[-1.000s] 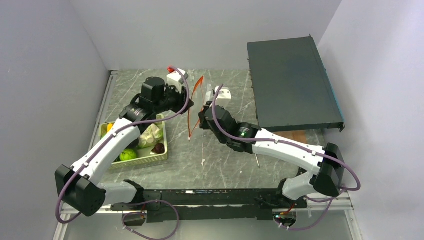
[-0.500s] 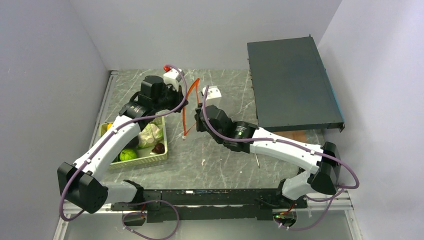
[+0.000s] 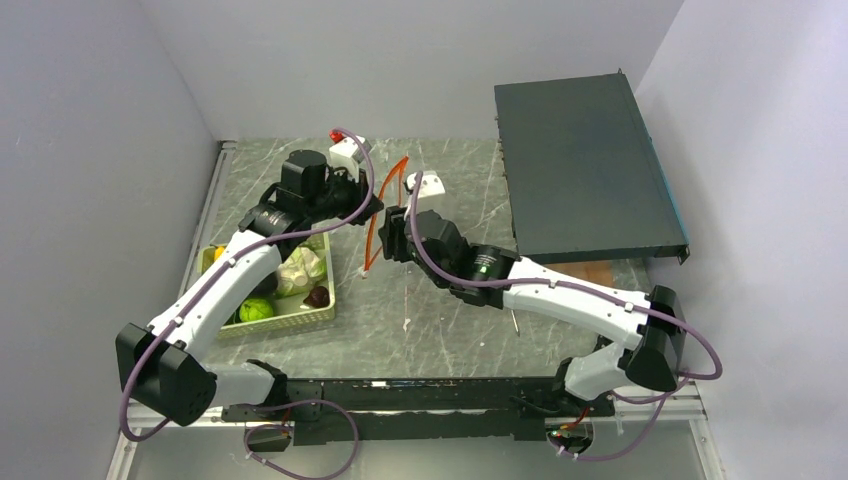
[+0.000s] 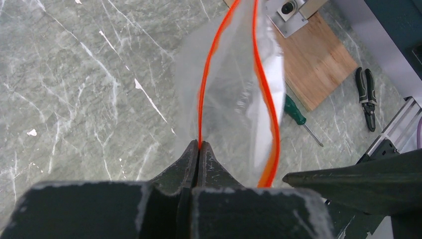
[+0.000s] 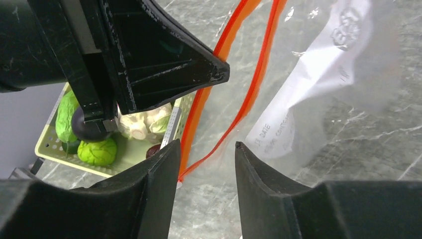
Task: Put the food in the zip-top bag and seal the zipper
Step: Open the zipper of the food storage bag at the center of the board.
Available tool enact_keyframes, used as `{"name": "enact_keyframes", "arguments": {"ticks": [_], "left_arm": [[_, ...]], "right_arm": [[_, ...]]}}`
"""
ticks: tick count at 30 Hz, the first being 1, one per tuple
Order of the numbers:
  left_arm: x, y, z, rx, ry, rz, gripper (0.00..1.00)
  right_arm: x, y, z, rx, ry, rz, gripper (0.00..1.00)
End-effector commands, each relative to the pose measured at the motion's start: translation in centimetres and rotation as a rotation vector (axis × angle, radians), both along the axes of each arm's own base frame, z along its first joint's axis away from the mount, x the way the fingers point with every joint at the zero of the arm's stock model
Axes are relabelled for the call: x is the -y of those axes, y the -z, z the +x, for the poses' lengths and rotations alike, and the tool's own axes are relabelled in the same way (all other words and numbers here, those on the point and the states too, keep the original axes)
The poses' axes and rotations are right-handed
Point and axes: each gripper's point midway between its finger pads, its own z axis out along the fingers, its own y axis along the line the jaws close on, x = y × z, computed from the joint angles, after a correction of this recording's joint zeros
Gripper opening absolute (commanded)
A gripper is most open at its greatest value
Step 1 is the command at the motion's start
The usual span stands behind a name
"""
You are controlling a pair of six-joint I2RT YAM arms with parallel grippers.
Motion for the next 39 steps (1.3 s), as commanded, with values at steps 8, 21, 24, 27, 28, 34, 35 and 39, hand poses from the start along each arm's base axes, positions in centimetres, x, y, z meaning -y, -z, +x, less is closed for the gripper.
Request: {"name": "enact_keyframes", "arguments": {"ticks": [8,21,24,27,28,34,35,39], "left_arm": [[0.3,-1.5,0.3,0.030,-0.004,-0.046,0.00],[0.0,-1.7,0.5,0.027,-0.025,-0.048,0.00],[0.0,-1.6,0.5,0.026,-0.027,-0.050,0.00],[0.0,-1.7,0.5,0.026,-0.026,-0.057,0.00],[0.0,-1.7,0.5,0.025,-0.025,-0.060,0.00],[0.1,-1.5,0.6,0.012,-0.016,-0.072,0.00],[0.2,-1.4,0.6,0.007,-0.012,-0.073,0.00],[0.4,-1.3,0.6,-0.005,-0.001,-0.088,0.00]], "right_arm": [[1.3,-3.1,1.5,0.018,0.227,-0.057,0.55],[1.1,-0.7,3.5,0.031,0.423,-0.146,0.54],[0.7,-0.7,3.7,0.049,0.409,-0.135,0.52],[0.2,-0.6,3.8,0.053,0.386,-0.102,0.46],[0.0,-0.5,3.8,0.052,0.372,-0.091,0.40],[-0.3,0.2,4.7,0.025,0.343,-0.040,0.31],[-0.1,0.2,4.8,0.027,0.353,-0.035,0.31],[0.4,0.5,5.2,0.042,0.374,-0.032,0.32]]}}
